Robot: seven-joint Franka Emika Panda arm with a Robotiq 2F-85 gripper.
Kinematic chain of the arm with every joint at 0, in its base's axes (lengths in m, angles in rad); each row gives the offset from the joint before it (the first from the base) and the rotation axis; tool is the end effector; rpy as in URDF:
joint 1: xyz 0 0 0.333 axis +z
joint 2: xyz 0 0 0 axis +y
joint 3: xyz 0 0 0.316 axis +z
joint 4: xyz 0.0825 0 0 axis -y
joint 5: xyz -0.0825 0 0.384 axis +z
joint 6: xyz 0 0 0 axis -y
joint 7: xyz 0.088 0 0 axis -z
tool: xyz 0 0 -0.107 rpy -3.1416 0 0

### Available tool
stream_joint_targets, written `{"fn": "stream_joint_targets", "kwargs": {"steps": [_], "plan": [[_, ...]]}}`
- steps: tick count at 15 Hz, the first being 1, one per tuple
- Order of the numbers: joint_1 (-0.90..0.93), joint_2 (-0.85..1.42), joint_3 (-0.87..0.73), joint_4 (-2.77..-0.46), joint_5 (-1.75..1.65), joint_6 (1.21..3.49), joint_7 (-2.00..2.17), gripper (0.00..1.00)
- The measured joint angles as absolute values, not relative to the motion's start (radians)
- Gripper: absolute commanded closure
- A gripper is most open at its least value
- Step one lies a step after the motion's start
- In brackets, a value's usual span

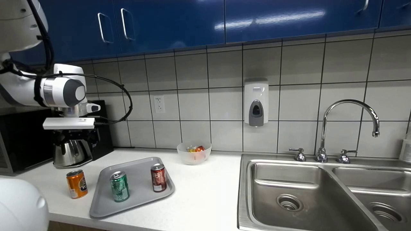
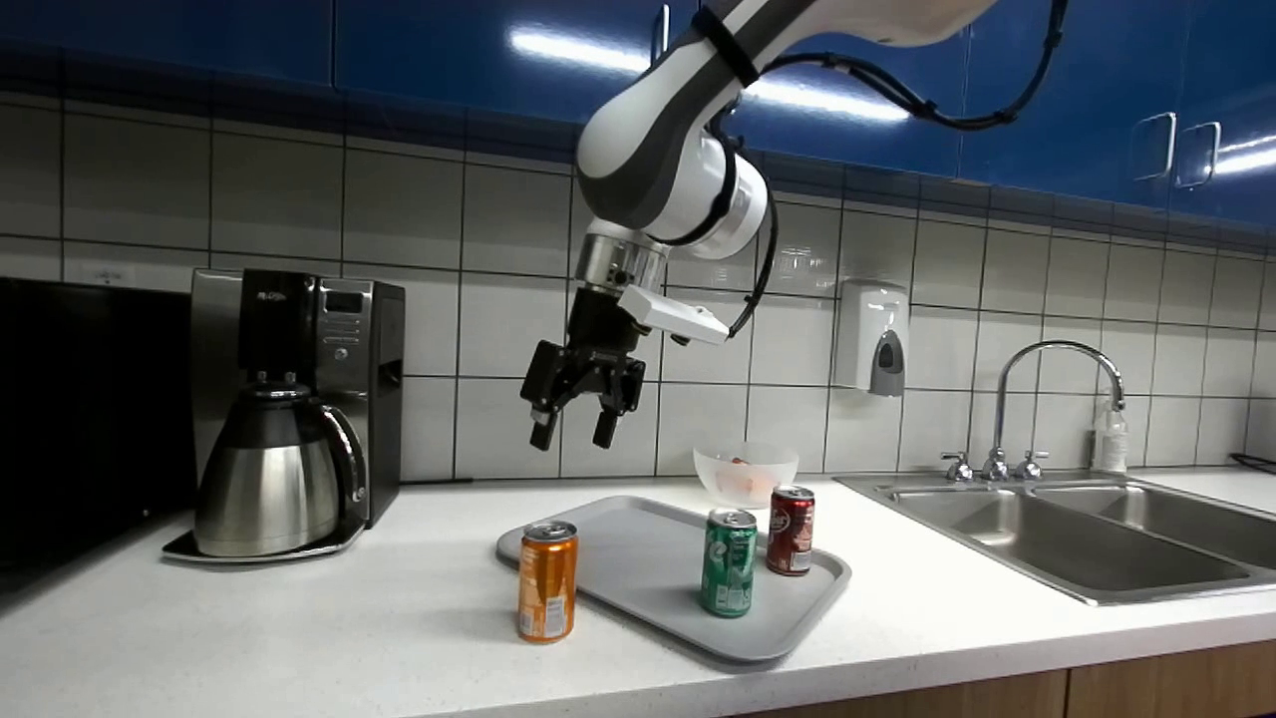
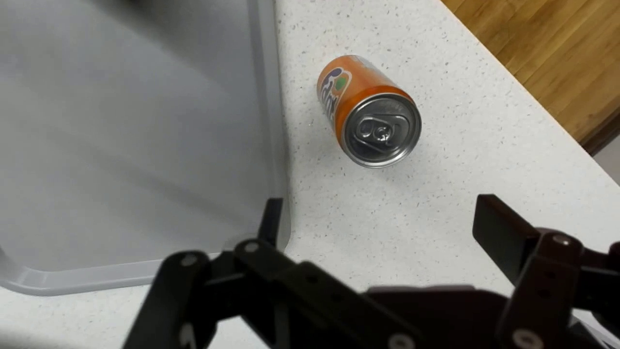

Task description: Remove the cans from the grey tray.

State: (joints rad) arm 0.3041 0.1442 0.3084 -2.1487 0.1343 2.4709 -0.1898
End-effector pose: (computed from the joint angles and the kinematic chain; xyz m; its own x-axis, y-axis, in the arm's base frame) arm 0.4723 0.3281 0.3560 0.7582 0.6213 0.1977 0.6469 -0.7548 -0.1089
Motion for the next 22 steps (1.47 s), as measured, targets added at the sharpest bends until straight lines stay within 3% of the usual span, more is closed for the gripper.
{"fn": "stream_joint_targets", "kwargs": {"steps": [22], "plan": [[0.238,0.061,0.239,-2.241,0.146,2.397,-0.216,0.0]]}}
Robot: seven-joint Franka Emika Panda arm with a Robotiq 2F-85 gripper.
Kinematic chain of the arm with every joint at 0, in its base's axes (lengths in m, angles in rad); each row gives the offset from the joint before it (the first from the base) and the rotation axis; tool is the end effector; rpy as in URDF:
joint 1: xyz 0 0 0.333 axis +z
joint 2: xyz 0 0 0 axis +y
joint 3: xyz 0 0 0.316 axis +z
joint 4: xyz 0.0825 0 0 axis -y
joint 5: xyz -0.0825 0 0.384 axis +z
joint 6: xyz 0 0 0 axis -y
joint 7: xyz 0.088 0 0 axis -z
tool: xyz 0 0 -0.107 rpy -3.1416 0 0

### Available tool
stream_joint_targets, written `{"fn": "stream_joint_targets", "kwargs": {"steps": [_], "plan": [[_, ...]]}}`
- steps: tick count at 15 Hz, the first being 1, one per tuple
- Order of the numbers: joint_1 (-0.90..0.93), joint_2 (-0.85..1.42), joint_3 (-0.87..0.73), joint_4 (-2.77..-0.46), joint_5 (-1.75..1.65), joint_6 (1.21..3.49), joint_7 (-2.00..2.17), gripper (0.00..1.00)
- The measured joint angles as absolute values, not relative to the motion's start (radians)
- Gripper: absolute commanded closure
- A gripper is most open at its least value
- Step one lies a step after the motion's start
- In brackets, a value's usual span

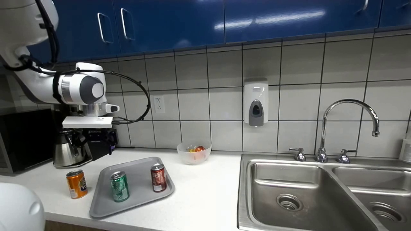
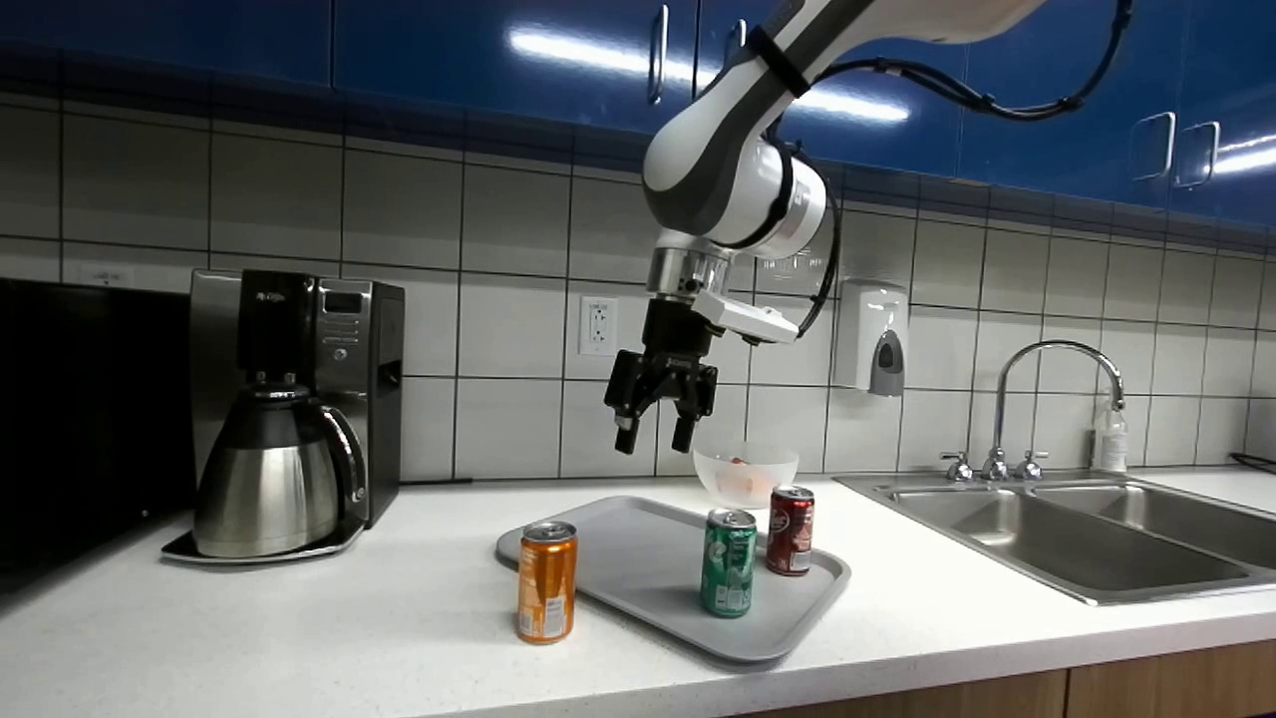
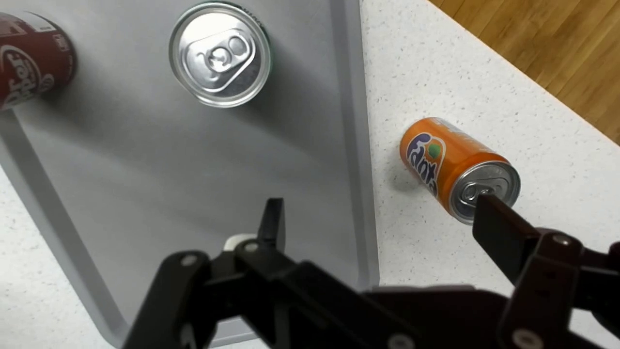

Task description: Remove the cans from the grey tray.

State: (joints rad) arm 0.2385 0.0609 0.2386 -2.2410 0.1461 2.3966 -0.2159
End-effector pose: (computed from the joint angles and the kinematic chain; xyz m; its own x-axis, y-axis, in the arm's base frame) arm 0.4796 0.2487 0.3512 0.8293 0.5473 0.1131 0.5576 -0.8240 -0.1009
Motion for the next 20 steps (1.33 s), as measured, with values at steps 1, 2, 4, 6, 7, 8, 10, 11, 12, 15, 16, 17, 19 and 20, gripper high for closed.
{"fn": "stream_joint_targets", "kwargs": {"steps": [1,2,4,6,7,8,10,11,12,15,16,17,19,20], "plan": [[0.239,0.063,0.239,-2.246,0.129,2.427,-0.203,0.0],[0.24,0.065,0.239,-2.256,0.102,2.47,-0.181,0.0],[0.246,0.067,0.239,-2.288,0.036,2.563,-0.125,0.0],[0.25,0.069,0.239,-2.322,-0.017,2.636,-0.074,0.0],[0.25,0.071,0.238,-2.338,-0.037,2.663,-0.054,0.0],[0.25,0.073,0.238,-2.353,-0.053,2.686,-0.037,0.0],[0.25,0.077,0.235,-2.377,-0.082,2.722,-0.005,0.0],[0.25,0.079,0.231,-2.387,-0.094,2.736,0.008,0.0],[0.25,0.081,0.225,-2.395,-0.105,2.746,0.019,0.0],[0.249,0.082,0.2,-2.416,-0.133,2.768,0.046,0.0],[0.248,0.082,0.191,-2.423,-0.141,2.775,0.055,0.0],[0.246,0.082,0.181,-2.43,-0.15,2.78,0.063,0.0],[0.244,0.083,0.167,-2.442,-0.154,2.785,0.07,0.0],[0.242,0.083,0.161,-2.448,-0.155,2.786,0.072,0.0]]}}
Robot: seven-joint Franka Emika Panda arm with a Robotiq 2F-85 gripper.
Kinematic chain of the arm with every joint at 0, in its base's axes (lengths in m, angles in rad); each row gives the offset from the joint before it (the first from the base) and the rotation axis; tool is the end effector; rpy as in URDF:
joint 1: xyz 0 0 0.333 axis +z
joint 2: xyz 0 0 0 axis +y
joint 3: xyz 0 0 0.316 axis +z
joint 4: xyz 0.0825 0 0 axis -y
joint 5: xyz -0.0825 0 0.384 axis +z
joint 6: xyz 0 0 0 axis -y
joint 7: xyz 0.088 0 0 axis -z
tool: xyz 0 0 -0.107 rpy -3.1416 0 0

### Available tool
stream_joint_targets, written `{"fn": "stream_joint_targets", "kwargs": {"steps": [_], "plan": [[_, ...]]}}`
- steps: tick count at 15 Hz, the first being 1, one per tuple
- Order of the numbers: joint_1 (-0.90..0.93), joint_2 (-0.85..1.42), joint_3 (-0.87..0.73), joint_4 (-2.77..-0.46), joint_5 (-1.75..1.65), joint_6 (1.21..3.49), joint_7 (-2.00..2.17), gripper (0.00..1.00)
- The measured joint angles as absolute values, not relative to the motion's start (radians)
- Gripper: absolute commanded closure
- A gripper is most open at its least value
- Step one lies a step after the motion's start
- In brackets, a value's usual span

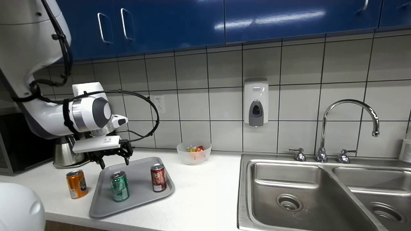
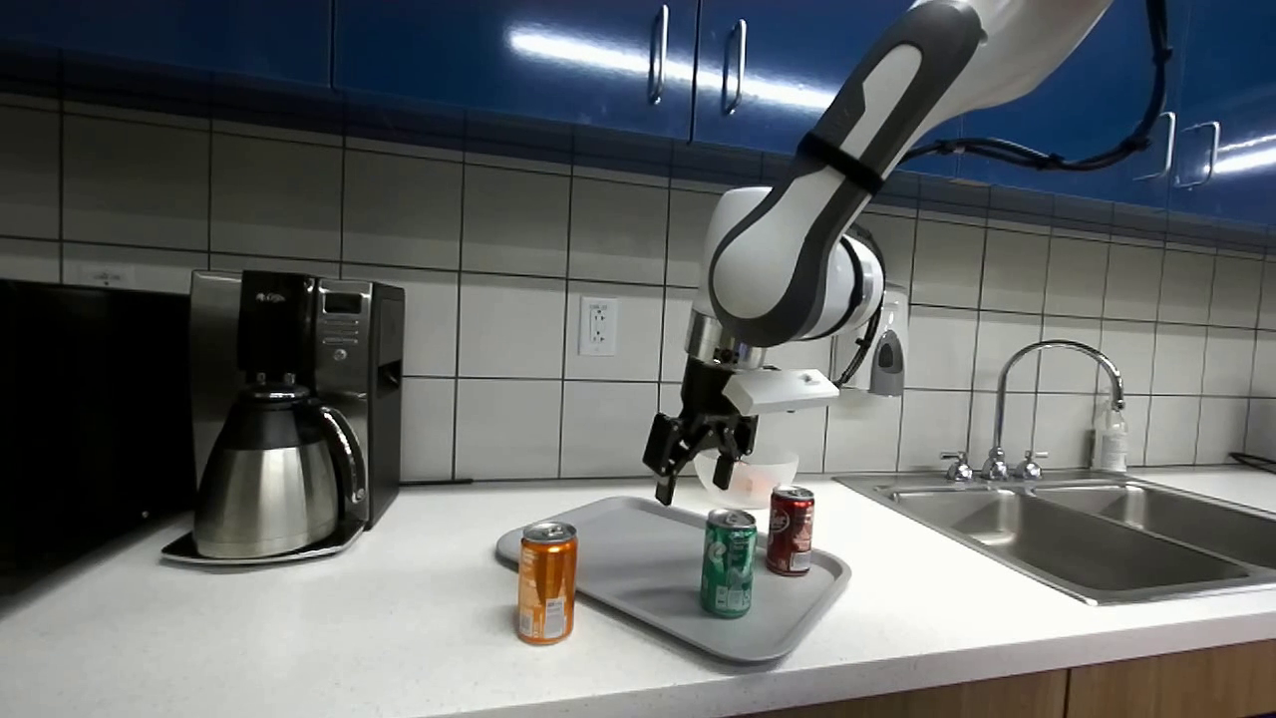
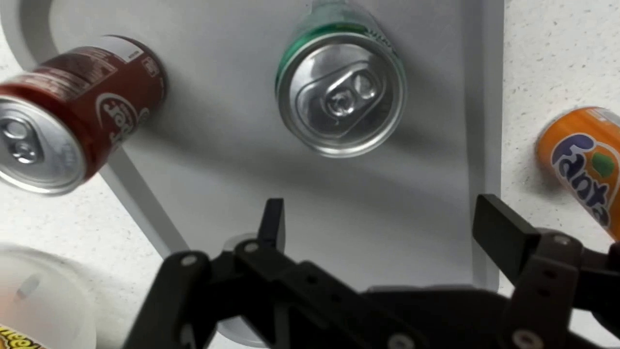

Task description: Remove the cans from the grey tray.

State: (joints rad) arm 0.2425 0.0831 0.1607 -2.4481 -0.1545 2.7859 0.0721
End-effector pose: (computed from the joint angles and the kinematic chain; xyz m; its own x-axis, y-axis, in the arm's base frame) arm 0.4643 0.2059 0.2926 0.8606 0.4419 0.2532 0.4427 -0.8948 0.0571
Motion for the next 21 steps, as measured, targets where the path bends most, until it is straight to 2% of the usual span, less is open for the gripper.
{"fn": "stream_joint_targets", "kwargs": {"steps": [21], "plan": [[0.238,0.132,0.128,-2.498,-0.156,2.787,0.111,0.0]]}}
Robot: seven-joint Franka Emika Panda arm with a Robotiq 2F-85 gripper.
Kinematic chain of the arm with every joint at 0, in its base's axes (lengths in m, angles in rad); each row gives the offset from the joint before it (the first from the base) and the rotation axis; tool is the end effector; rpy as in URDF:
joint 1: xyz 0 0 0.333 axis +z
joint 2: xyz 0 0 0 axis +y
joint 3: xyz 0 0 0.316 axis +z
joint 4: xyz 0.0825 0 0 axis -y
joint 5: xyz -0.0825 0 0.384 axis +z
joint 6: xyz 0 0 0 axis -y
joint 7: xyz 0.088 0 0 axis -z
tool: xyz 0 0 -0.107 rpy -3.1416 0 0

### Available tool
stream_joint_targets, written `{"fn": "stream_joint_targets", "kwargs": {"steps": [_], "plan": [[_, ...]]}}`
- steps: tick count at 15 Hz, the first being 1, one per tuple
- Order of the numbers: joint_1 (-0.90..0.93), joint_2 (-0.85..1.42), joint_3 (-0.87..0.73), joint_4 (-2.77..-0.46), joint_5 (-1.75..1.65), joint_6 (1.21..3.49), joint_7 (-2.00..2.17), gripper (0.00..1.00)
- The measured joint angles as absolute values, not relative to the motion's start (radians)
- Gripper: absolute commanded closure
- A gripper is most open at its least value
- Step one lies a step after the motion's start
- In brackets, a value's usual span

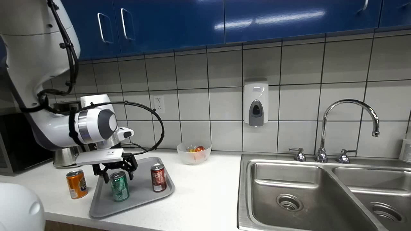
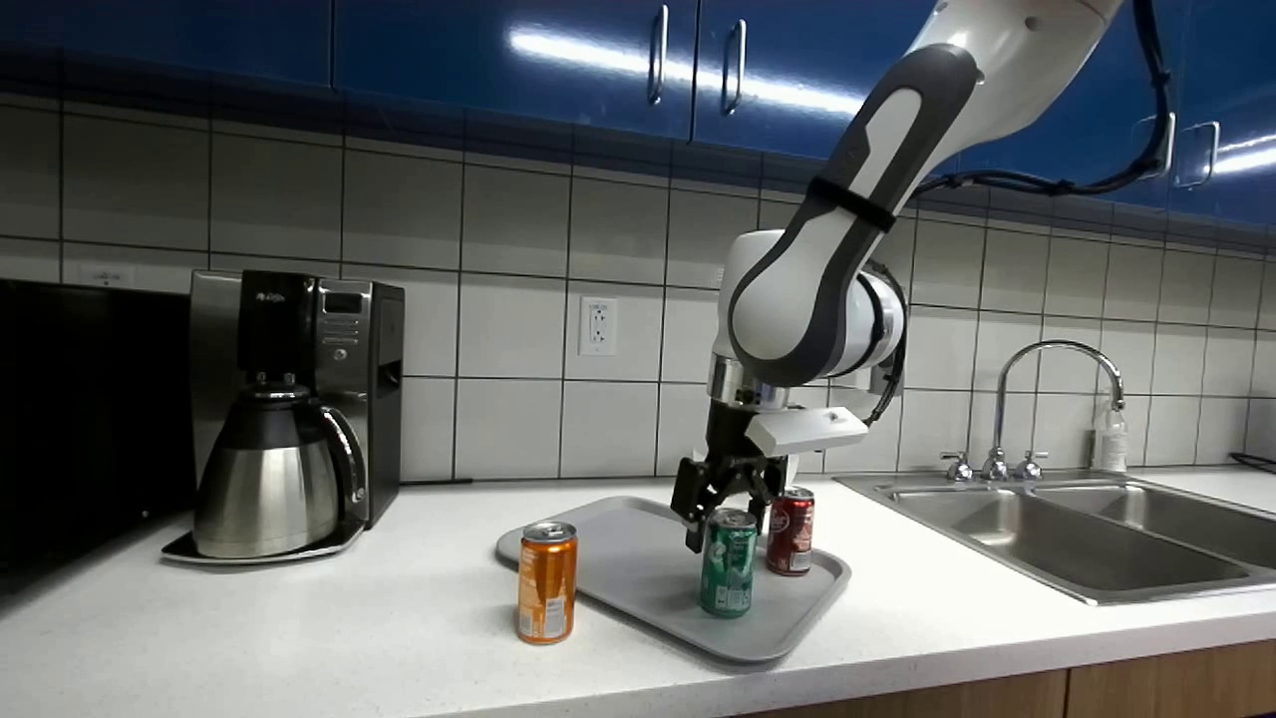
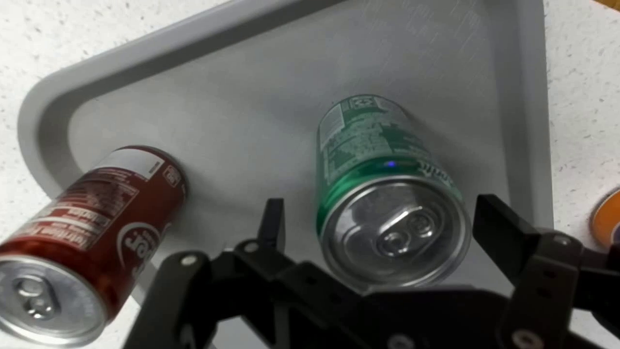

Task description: Remove the cans from the grey tray.

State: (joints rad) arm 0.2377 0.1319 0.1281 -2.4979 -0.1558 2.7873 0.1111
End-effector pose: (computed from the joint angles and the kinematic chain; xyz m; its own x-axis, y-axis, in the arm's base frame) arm 0.4516 0.1815 0.2495 0.9101 0.3821 0.1604 0.3805 -0.9238 0.0420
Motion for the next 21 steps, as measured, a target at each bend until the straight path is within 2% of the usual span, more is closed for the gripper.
{"fn": "stream_joint_targets", "kwargs": {"steps": [2,3,4,7,9,21], "plan": [[0.238,0.136,0.128,-2.498,-0.156,2.787,0.113,0.0],[0.238,0.137,0.128,-2.498,-0.156,2.787,0.114,0.06],[0.238,0.137,0.128,-2.498,-0.156,2.787,0.114,0.26],[0.238,0.137,0.128,-2.498,-0.156,2.787,0.114,0.51],[0.238,0.137,0.128,-2.498,-0.156,2.787,0.114,0.62],[0.239,0.097,0.148,-2.499,-0.107,2.822,0.111,0.62]]}}
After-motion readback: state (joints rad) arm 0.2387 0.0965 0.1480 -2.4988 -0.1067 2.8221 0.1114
